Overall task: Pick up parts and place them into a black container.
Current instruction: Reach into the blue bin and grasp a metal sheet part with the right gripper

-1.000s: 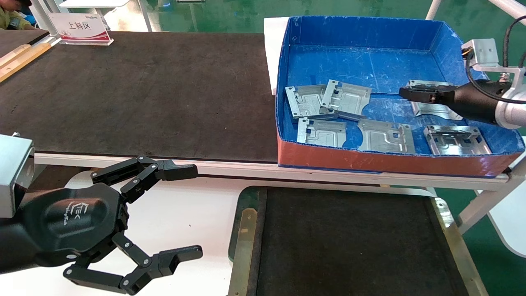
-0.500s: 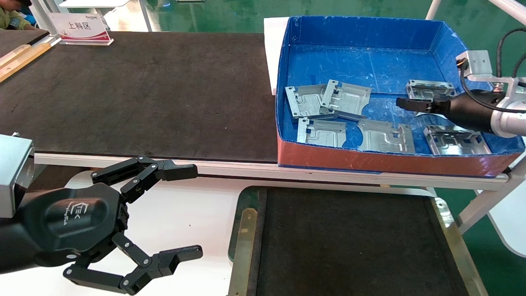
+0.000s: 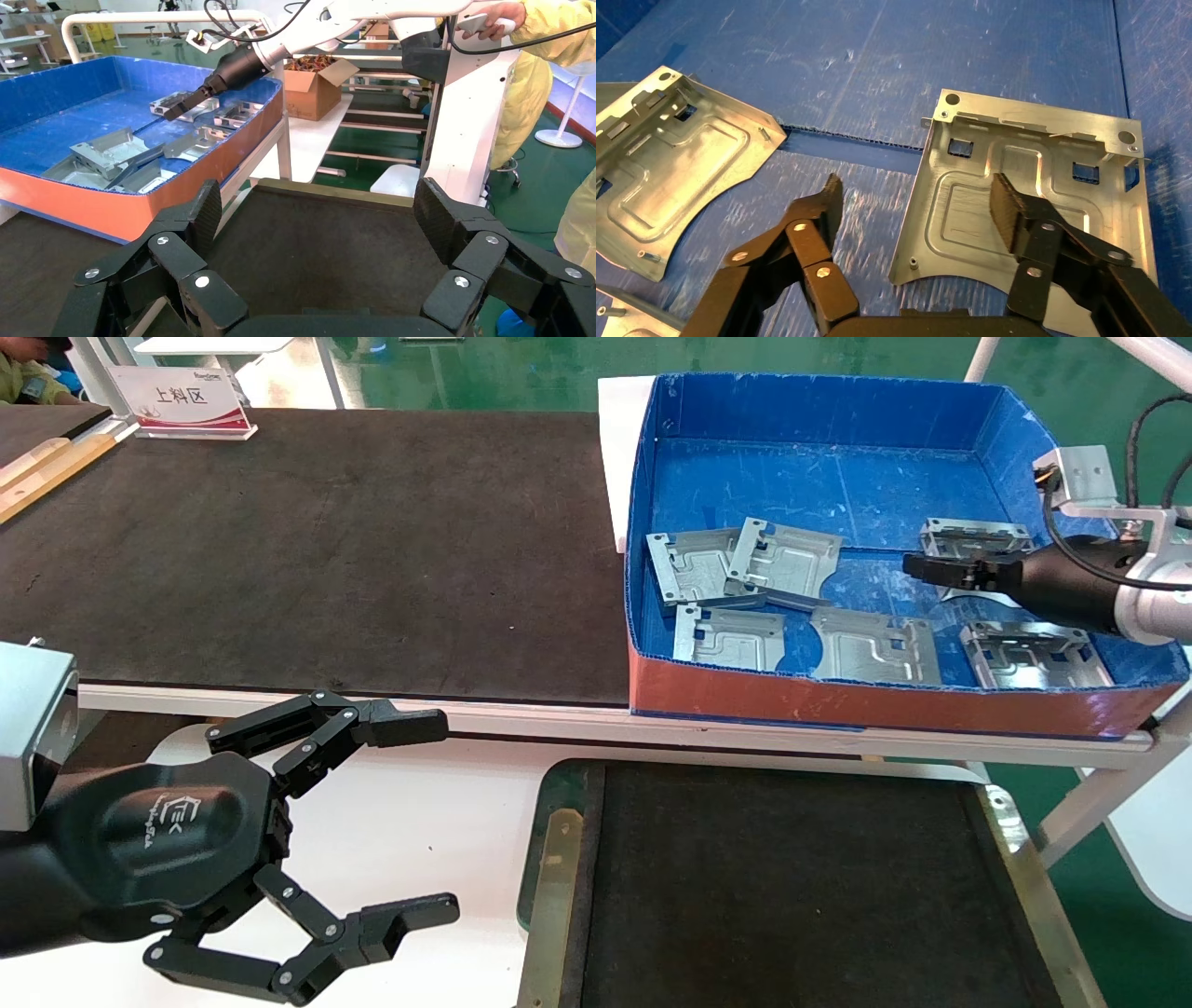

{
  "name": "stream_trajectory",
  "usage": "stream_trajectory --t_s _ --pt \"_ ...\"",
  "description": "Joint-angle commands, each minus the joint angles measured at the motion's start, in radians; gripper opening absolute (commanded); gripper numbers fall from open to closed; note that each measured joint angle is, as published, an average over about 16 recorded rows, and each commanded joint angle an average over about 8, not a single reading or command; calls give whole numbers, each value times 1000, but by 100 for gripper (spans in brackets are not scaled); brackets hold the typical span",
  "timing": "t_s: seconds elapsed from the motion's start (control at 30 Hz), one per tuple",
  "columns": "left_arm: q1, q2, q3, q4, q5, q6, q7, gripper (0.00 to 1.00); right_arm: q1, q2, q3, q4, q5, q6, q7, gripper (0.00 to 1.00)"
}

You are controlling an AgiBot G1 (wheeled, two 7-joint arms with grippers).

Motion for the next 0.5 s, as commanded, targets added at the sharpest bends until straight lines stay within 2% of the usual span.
stream_trajectory --t_s 0.03,0.5 --pt "0 0 0 0 0 0 0 100 -1 2 -2 2 -3 -2 1 0" --pt "0 0 0 0 0 0 0 100 -3 8 -8 15 -12 -8 13 0"
